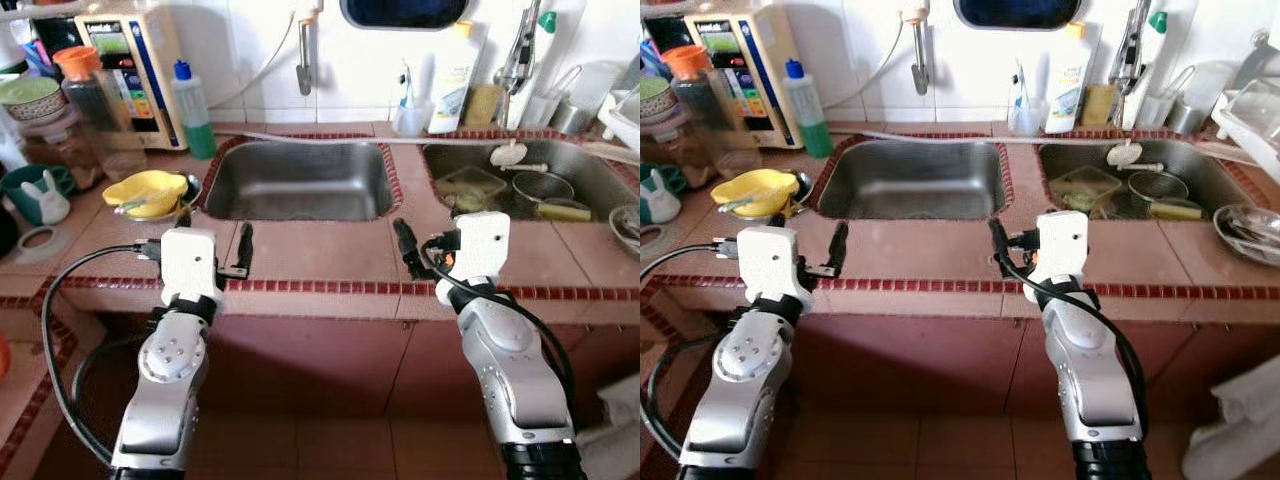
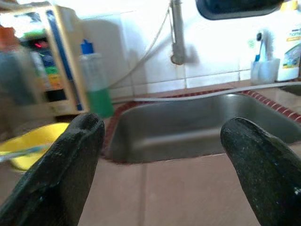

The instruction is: Kitchen organization

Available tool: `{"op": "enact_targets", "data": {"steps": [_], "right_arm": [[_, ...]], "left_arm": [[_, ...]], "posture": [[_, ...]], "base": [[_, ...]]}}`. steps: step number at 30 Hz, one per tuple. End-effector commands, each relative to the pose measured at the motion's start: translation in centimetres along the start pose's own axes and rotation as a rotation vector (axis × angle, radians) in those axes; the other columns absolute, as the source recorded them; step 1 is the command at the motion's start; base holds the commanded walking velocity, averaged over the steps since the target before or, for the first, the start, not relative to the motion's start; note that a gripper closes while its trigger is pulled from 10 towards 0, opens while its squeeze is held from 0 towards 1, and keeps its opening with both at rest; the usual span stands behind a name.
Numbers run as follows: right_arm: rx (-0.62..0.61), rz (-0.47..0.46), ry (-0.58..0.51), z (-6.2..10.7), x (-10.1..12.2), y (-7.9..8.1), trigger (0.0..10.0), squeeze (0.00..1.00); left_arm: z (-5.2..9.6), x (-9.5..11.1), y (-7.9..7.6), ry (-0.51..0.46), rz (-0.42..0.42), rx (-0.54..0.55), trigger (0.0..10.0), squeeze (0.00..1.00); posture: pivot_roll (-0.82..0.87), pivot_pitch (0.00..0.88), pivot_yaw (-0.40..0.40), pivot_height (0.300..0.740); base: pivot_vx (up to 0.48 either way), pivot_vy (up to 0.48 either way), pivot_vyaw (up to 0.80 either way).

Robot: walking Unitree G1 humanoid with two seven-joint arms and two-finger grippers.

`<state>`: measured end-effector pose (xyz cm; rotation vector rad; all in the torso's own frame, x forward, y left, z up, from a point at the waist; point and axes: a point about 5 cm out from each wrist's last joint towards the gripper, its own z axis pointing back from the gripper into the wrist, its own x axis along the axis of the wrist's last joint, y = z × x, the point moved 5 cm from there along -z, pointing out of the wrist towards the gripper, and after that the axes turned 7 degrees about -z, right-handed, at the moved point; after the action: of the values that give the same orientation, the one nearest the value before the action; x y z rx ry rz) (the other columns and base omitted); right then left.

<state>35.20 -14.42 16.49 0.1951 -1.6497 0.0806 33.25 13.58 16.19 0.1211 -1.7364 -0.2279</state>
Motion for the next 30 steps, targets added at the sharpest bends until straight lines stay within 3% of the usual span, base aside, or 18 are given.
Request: {"op": "enact_targets", "data": {"steps": [1, 14, 30], "right_arm": [[0.003, -0.005, -0.015, -0.15, 0.36, 0.19, 10.0, 0.00], [-0.007, 0.002, -0.020, -0.13, 0.52, -0.20, 10.0, 0.00], [-0.008, 0.006, -0.021, -0.24, 0.70, -0.32, 10.0, 0.00]], "left_arm": [[0.00, 0.25, 0.68, -0.008, -0.024, 0.016, 10.0, 0.00], [0.13, 0.37, 0.38, -0.016, -0.015, 0.016, 10.0, 0.00], [0.02, 0.51, 0.13, -0.022, -0.039, 0.036, 10.0, 0.00]], "posture": [[0.00, 0.017, 0.029, 0.740], [0.00, 0.022, 0.028, 0.740], [0.00, 0.023, 0.020, 0.740]], "base": [[0.352, 0.000, 0.00], [0.315, 0.000, 0.00], [0.000, 0.000, 0.00]]}}
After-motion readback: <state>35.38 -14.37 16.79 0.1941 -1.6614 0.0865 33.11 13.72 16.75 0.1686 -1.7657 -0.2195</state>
